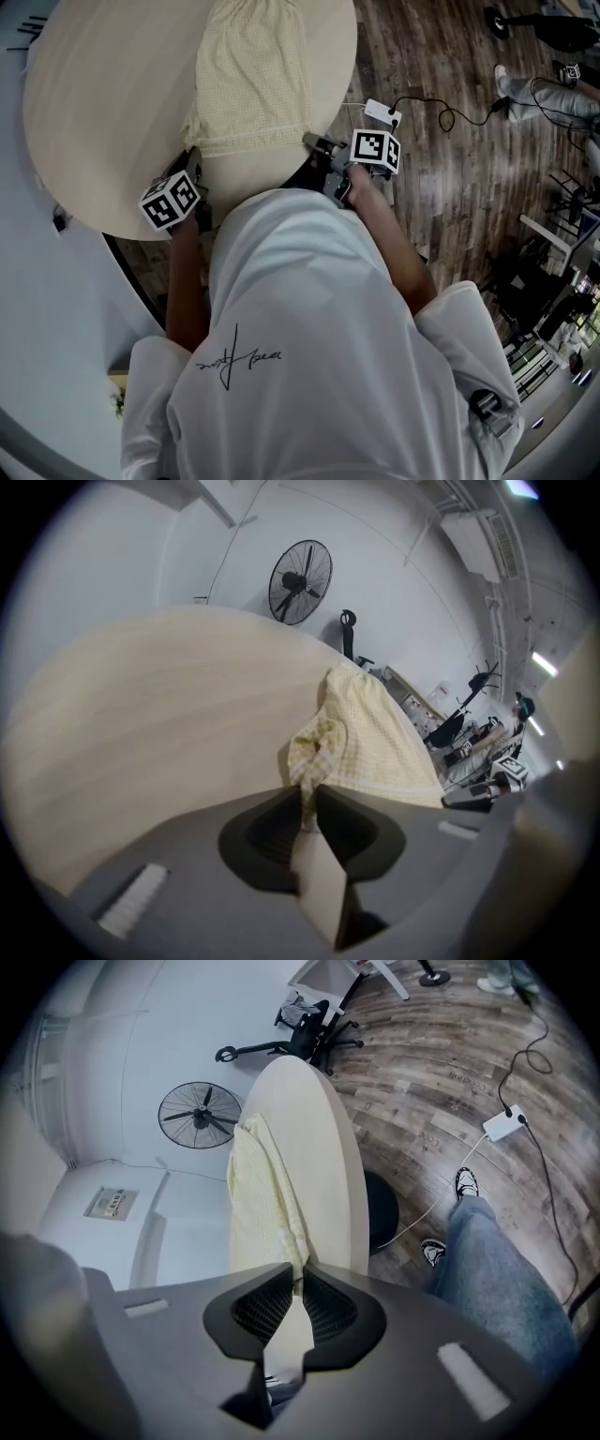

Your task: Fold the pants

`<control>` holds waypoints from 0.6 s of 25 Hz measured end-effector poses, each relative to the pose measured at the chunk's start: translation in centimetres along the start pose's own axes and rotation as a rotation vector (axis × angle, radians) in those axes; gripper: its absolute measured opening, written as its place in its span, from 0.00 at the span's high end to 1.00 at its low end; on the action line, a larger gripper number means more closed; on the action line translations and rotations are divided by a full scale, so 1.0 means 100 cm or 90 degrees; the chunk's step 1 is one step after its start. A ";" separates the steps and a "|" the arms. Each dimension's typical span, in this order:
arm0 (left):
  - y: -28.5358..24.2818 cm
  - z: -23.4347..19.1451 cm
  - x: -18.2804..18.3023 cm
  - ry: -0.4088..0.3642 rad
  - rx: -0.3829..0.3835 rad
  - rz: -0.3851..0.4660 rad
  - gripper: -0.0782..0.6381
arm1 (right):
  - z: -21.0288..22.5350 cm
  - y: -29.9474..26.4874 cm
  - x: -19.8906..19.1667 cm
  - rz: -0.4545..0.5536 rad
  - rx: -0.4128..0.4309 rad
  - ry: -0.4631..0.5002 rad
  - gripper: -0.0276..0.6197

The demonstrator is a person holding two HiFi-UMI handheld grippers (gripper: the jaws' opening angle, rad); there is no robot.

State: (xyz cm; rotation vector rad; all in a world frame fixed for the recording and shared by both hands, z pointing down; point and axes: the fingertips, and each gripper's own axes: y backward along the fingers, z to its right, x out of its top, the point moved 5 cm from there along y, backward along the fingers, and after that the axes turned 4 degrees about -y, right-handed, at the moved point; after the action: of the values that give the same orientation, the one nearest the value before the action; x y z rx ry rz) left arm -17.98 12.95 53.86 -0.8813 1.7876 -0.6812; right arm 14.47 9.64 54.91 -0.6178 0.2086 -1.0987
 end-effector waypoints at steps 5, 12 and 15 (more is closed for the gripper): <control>0.003 -0.001 0.001 0.029 -0.031 0.004 0.74 | -0.004 0.006 -0.001 -0.013 0.016 -0.006 0.91; 0.009 0.001 -0.003 0.078 -0.082 0.001 0.75 | -0.014 0.016 -0.001 -0.044 0.040 0.013 0.92; 0.011 0.004 -0.004 0.094 -0.098 0.001 0.75 | -0.016 0.020 0.000 -0.049 0.052 0.003 0.92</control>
State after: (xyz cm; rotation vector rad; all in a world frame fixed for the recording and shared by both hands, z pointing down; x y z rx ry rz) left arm -17.80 13.90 53.09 -0.9523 1.9946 -0.6270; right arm 15.31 9.66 52.42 -0.5539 0.1448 -1.1765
